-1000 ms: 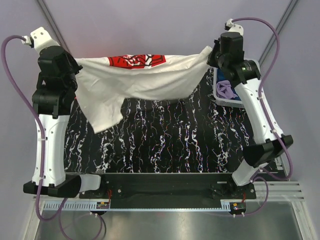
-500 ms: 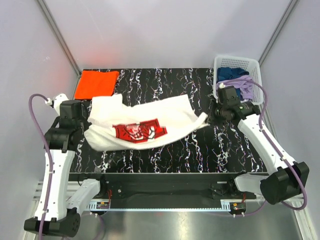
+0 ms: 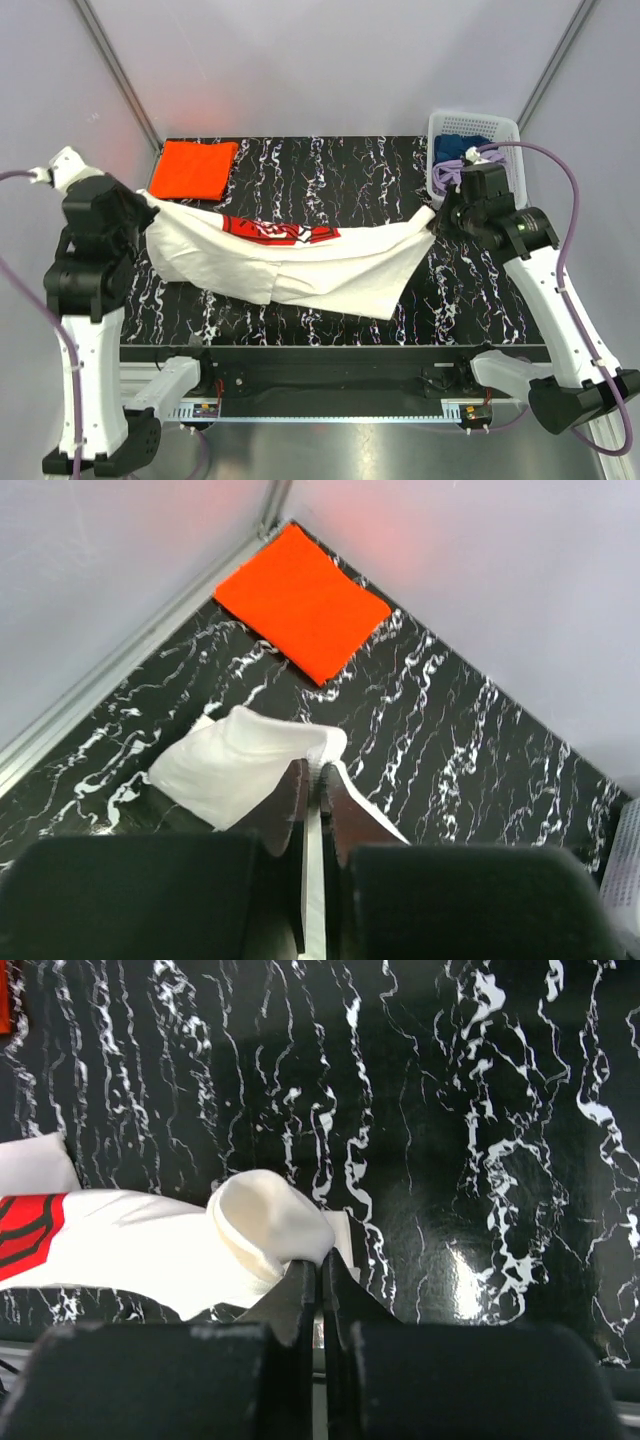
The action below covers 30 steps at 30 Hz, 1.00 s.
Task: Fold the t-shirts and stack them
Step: Flatten the tshirt out
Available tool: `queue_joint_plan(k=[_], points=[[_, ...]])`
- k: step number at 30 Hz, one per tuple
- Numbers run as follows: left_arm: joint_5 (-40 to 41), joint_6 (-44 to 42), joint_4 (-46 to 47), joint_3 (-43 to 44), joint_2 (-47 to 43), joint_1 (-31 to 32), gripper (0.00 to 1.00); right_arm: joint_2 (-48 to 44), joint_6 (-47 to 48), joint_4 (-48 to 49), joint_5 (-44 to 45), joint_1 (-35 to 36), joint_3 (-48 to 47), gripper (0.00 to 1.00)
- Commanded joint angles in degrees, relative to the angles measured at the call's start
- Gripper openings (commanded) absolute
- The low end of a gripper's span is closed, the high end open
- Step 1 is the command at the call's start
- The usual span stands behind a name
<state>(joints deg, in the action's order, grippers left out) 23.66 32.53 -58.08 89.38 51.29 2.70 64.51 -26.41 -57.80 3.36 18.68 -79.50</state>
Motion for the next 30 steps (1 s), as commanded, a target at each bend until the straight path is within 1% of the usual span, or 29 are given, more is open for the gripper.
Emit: queue_joint_plan(k=[1,2,4,5,6,7,8,9,11,12,16,19,20,21,22,23,24,25,26,27,28,29,30], points=[[-6.1,-1.2,6.0,-2.0,9.1,-0.3,0.04,1.6,-0.3,1.1,1.8,0.0,3.0,0.00],[-7.0,-1.7,7.2,-2.6,10.9,-0.3,0.05,2.3,-0.3,2.3,1.9,0.0,3.6,0.00],[-11.4,-2.4,13.4,-3.9,15.1,-0.5,0.13,5.9,-0.4,5.7,2.4,-0.1,3.9,0.00],[-13.5,-4.4,14.7,-2.3,21.2,-0.7,0.10,7.5,-0.2,6.6,2.4,-0.1,3.7,0.00],[-14.4,-4.8,15.2,-1.0,24.3,-0.7,0.01,11.0,-0.2,7.4,2.2,-0.1,2.9,0.00],[-14.6,-5.0,16.1,-0.1,27.3,-0.8,0.01,12.8,-0.3,8.7,2.0,-0.1,2.5,0.00],[-15.2,-6.5,16.9,1.0,33.5,-0.9,0.01,14.4,-0.4,9.3,2.2,-0.1,2.0,0.00],[-17.0,-7.5,18.1,4.4,36.3,-1.1,0.00,17.5,-0.8,9.7,2.7,-0.1,1.6,0.00],[-17.5,-9.5,18.1,8.9,44.2,-1.3,0.00,20.4,-1.0,10.8,2.3,-0.6,0.4,0.00],[-18.4,-9.9,18.4,12.7,46.7,-1.3,0.00,23.0,-1.1,10.5,2.4,-0.7,-0.2,0.00],[-19.8,-11.2,19.0,21.5,54.0,-1.6,0.00,27.2,-0.2,9.1,1.0,-1.2,-3.0,0.00],[-19.8,-11.8,16.0,28.5,58.8,-1.8,0.00,27.4,-0.4,9.9,1.3,-1.2,-2.5,0.01],[-20.1,-11.7,15.6,29.8,59.7,-2.0,0.05,27.7,-0.2,10.0,1.5,-1.2,-2.4,0.07],[-21.3,-11.7,13.7,30.9,60.7,-2.1,0.19,28.3,0.2,10.0,1.4,-1.3,-2.4,0.19],[-21.1,-11.3,12.1,33.4,62.1,-2.4,0.33,28.6,0.6,9.3,1.4,-1.4,-2.6,0.44],[-20.5,-11.3,10.6,33.5,62.0,-2.5,0.47,28.8,0.9,9.1,1.2,-1.4,-2.7,0.51],[-20.0,-11.4,9.2,32.8,61.2,-2.5,0.51,28.7,1.1,8.8,2.0,-1.5,-2.8,0.58],[-19.5,-11.4,9.1,31.1,58.1,-2.5,0.57,28.4,1.0,7.7,2.4,-1.6,-3.0,0.63],[-18.7,-11.6,9.5,25.6,55.1,-2.5,0.72,27.6,1.5,7.3,2.4,-1.8,-3.2,0.68],[-18.3,-11.9,11.3,21.5,52.2,-2.5,0.79,27.0,1.9,7.2,2.5,-1.9,-3.3,0.69],[-17.5,-11.8,12.0,17.9,45.7,-2.5,0.83,26.5,2.2,6.8,2.7,-2.0,-3.5,0.69],[-16.6,-11.6,12.6,11.0,42.9,-2.5,0.85,26.4,2.2,6.4,2.8,-2.0,-3.9,0.69],[-16.7,-11.5,12.8,8.0,40.1,-2.6,0.85,26.5,2.1,6.3,2.5,-1.9,-4.3,0.69]])
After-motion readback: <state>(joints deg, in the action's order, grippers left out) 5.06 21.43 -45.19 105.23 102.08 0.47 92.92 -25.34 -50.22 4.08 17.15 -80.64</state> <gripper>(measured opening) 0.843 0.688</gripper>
